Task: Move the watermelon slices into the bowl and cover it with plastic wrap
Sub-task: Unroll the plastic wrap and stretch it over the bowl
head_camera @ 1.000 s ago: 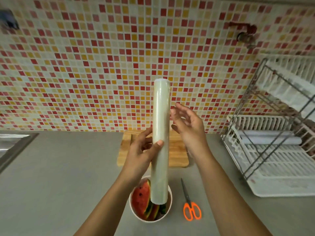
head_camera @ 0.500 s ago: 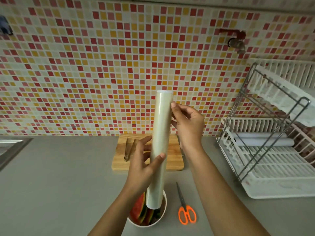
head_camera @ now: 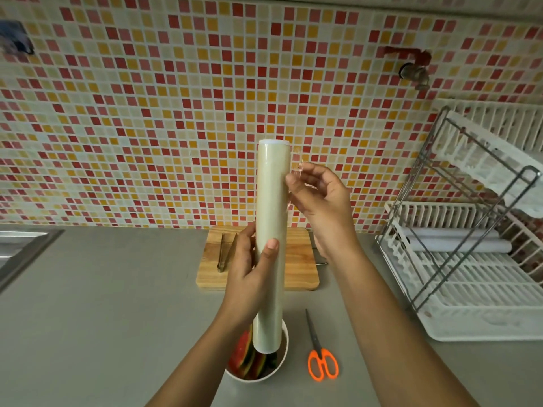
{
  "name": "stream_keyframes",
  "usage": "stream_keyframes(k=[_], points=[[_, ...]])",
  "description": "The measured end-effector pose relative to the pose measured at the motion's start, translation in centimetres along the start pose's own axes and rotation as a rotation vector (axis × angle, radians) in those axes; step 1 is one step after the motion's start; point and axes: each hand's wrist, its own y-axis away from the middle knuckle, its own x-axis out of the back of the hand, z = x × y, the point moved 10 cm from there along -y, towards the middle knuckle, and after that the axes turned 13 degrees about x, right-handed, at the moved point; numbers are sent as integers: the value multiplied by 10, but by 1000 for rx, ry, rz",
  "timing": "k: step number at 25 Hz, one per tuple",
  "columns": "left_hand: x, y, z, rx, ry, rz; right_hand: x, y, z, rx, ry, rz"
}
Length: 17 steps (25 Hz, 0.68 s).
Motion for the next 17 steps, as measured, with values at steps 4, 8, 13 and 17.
stream_keyframes(k=[4,8,13,17], points=[[1,-2,-1,36,70,-64,6,-4,-8,69,121,7],[3,-4,8,1,44,-78,11,6,-9,60,129,43],[11,-11,21,-61,63,-61,-2,31,6,13,324,-208],[22,-9,13,-43,58,-50,0,33,9,45,425,-186]])
